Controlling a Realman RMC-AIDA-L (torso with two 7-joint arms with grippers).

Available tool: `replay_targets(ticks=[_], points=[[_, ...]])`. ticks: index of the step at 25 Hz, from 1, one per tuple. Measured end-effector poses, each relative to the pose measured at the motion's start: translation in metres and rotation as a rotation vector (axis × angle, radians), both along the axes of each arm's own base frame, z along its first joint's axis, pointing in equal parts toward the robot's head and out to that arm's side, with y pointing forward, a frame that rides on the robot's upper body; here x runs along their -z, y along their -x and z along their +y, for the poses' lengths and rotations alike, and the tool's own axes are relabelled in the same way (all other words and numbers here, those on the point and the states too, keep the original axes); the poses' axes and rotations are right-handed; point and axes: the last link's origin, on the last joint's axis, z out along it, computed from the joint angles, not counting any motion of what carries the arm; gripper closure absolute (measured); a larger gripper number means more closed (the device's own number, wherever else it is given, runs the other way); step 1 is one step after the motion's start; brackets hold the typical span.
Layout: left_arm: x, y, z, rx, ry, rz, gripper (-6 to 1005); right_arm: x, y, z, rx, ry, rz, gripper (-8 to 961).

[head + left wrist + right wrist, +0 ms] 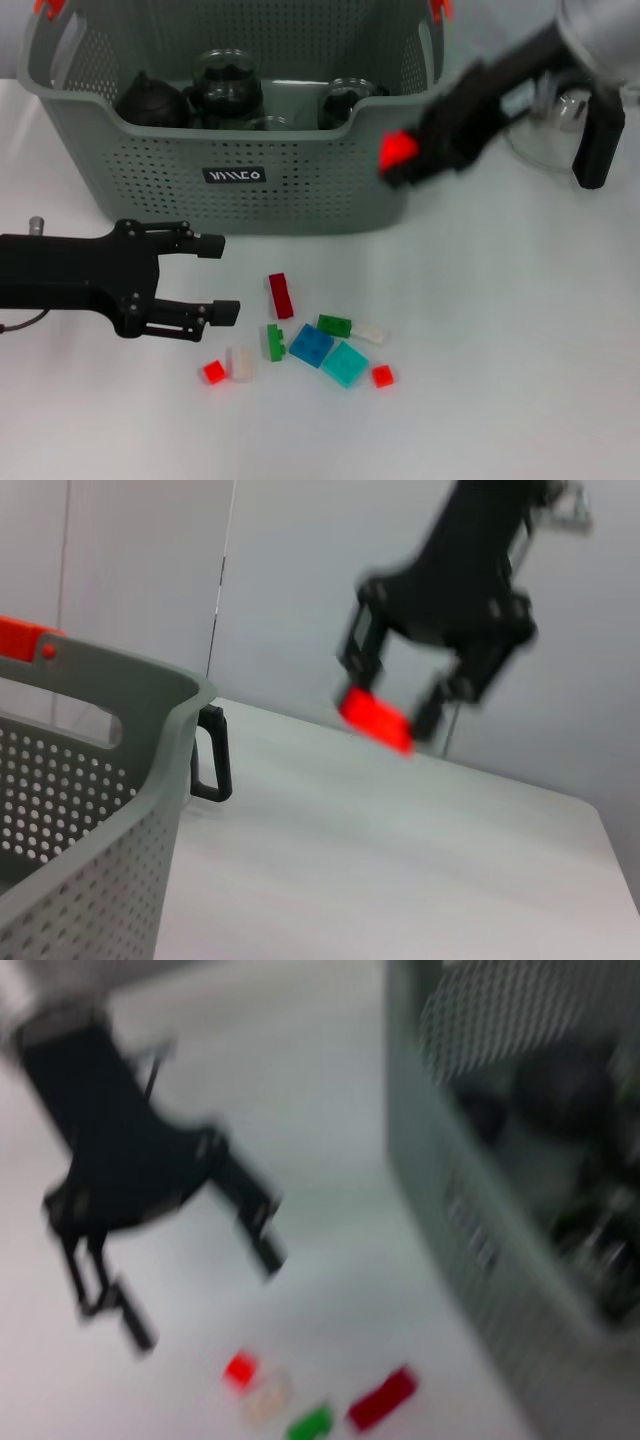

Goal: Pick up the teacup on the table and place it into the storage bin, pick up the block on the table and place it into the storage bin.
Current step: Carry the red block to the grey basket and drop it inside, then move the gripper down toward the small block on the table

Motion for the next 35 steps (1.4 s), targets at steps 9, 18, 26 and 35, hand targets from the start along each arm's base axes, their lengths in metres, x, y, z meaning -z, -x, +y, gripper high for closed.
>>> replay_targets(ticks=[9,18,26,35], points=[[0.001,-0.001,0.001,0.007,0.003,0.001,152,0.009,0.033,0.058,-0.12,-0.225,0.076,507],[0.001,-0.002,0.001,0.015,0.005,0.001,152,0.036,0.004,0.116,-0.054,-0.355,0.098,502],[0.0,-0.004,0.004,0.024,0.004,0.006,152,0.044,-0.007,0.122,-0.035,-0.377,0.092,491],[0.0,-0.005,0.005,0.028,0.005,0.009,152,0.037,-0.005,0.123,-0.051,-0.398,0.095,306]])
